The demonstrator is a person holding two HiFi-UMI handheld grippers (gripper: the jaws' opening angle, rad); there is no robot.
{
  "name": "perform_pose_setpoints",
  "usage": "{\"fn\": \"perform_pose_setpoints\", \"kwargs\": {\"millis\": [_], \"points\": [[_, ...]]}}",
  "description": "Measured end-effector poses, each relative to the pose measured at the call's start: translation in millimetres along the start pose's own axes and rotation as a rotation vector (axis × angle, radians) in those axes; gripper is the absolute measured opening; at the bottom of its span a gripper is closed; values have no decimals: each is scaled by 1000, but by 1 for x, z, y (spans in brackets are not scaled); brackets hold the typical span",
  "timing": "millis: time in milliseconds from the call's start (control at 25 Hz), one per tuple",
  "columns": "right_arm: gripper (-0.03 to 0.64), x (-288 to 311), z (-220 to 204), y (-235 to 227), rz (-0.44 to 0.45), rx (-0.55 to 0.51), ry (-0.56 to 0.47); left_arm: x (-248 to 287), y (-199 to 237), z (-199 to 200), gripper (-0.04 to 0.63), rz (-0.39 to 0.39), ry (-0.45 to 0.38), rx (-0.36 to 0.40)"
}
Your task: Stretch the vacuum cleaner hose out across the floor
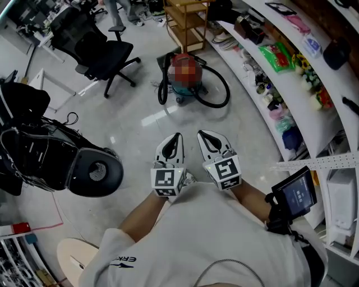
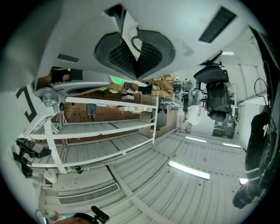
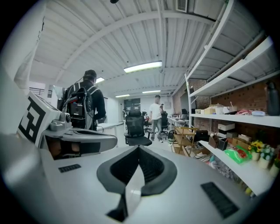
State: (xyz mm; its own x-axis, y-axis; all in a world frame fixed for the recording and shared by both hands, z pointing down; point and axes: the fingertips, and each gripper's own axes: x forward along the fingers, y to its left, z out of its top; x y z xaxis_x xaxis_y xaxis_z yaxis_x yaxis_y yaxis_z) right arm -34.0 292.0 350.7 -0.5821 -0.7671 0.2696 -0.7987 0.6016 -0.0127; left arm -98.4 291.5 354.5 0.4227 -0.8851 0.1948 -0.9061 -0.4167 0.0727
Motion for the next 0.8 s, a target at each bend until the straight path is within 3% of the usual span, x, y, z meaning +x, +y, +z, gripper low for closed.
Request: {"fn": "perform_pose_setpoints", "kwargs": {"millis": [400, 800], "points": [[2, 73, 13, -7, -2, -10, 36, 33, 57, 5, 2, -16, 3, -45], [2, 152, 26, -80, 36, -1, 53, 129, 95, 20, 2, 54, 22, -44]]}}
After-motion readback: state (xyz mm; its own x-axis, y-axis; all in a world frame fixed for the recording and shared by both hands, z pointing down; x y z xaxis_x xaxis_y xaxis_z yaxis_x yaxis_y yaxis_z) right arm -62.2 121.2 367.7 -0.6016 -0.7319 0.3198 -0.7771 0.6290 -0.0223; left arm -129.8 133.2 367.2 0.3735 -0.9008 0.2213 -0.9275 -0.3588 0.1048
